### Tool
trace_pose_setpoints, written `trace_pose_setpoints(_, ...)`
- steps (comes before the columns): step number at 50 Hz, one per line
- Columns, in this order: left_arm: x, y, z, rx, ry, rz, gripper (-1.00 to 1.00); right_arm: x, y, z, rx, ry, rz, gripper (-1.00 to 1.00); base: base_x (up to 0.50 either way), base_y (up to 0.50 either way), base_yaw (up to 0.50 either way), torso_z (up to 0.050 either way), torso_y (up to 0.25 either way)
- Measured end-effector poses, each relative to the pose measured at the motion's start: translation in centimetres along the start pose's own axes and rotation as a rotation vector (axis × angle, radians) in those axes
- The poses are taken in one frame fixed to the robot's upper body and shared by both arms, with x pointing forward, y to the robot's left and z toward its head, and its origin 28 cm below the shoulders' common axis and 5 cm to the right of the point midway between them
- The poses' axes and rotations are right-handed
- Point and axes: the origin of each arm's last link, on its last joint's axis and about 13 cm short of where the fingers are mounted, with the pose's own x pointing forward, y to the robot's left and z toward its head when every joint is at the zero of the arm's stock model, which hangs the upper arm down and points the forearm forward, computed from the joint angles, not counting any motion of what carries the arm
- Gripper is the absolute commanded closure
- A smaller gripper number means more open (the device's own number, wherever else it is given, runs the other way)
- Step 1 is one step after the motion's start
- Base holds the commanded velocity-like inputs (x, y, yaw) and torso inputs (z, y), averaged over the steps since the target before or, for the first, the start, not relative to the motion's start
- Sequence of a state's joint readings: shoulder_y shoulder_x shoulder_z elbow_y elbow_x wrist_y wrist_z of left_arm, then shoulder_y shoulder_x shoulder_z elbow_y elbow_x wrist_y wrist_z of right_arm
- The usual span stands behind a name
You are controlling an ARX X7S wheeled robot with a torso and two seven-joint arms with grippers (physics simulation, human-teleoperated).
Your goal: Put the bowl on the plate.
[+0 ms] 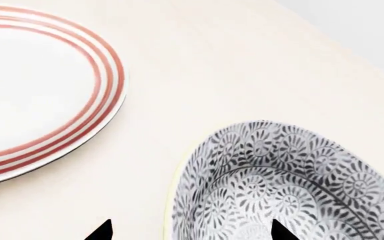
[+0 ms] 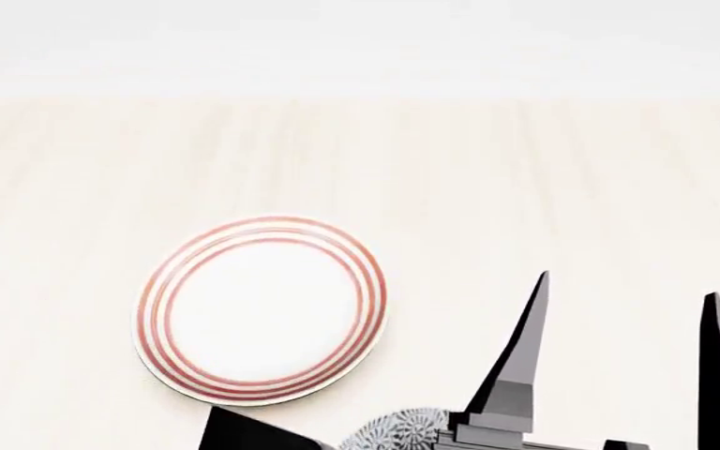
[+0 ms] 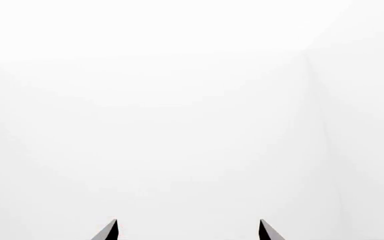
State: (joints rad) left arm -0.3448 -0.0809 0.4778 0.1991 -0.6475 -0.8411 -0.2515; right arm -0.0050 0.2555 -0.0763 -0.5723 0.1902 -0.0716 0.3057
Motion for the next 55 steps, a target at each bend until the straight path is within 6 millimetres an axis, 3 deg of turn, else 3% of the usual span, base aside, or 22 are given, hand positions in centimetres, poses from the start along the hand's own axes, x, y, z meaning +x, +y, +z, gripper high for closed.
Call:
trace_pose_setpoints(20,0.2,0.1,-0.8,-0.020,0.044,-0.007,-1.00,-0.1,0.0,-0.2,-0.002,0.009,0.003,-1.00,0.00,0.00,0.00,0.000,0.000)
trace_pose_setpoints(21,0.3,0.1,-0.8,-0.021,0.044,-0.008,1.00,-0.1,0.0,-0.2,-0.003,0.009,0.003,-1.00,0.00,0.00,0.00,0.000,0.000)
trace_pose_setpoints(46,0.2,0.2,-0.2,0.057,-0.003,-0.096,1.00,-0.2,0.1,-0.3,-0.002,0.018,0.012,-1.00,0.00,0.00,0.00,0.000,0.000)
trace_pose_setpoints(55,0.8,1.5,1.6,0.119,-0.056,-0.030,1.00,-0.2,0.2,-0.3,-0.001,0.018,0.013,-1.00,0.00,0.00,0.00,0.000,0.000)
